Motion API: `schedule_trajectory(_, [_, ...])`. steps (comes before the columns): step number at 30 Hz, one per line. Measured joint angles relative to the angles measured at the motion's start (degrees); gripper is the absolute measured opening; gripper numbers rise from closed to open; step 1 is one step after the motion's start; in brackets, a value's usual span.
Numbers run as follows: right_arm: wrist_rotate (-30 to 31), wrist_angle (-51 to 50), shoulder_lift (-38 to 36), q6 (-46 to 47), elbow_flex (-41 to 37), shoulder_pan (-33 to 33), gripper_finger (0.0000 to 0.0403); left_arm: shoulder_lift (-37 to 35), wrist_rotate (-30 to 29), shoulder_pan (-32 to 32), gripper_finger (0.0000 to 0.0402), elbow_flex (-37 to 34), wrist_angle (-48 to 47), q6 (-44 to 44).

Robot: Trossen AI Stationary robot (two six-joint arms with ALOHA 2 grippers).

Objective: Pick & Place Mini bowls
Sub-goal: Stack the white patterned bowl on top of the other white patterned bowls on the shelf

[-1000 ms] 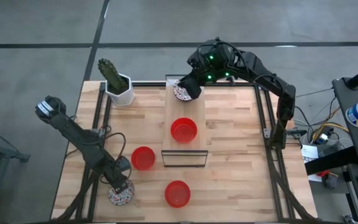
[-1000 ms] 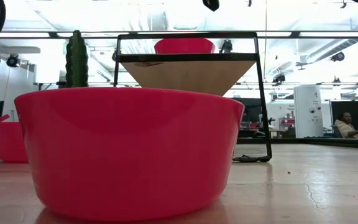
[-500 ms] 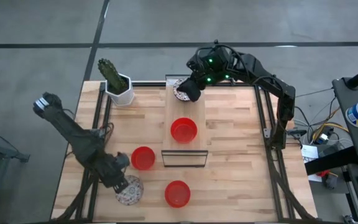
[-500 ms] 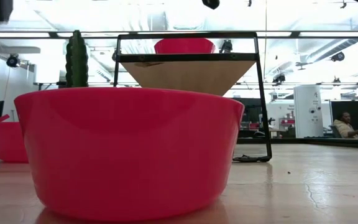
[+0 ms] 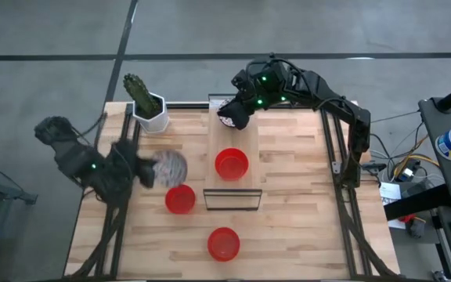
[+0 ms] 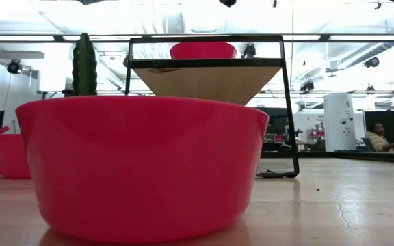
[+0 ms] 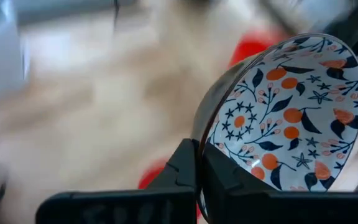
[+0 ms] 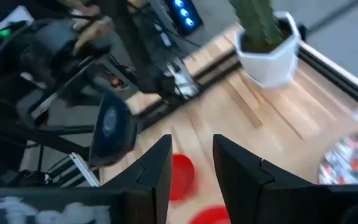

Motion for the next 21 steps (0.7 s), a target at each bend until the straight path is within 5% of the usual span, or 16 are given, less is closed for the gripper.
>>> schedule_trajectory(3, [0.29, 3.73, 0.0, -1.23, 0.0, 1.21, 0.0109, -0.12, -7.52, 4.73, 0.0001, 3.02, -0.63, 3.51])
schedule_trajectory(7, [4.37, 6.92, 0.0, -2.32, 0.0, 2.96, 0.0109, -0.08, -9.6, 12.73, 0.0001, 5.46, -0.64, 9.75])
schedule_trajectory(17, [30.33, 8.79, 0.2, -13.1, -1.08, 8.62, 0.01, 1.35, -15.23, 30.79, 0.0001, 5.88, 2.48, 23.4])
schedule_trajectory(21, [32.86, 12.03, 0.2, -13.53, -3.35, 9.1, 0.0106, 2.36, -16.22, 33.59, 0.0001, 5.86, 10.07, 32.48])
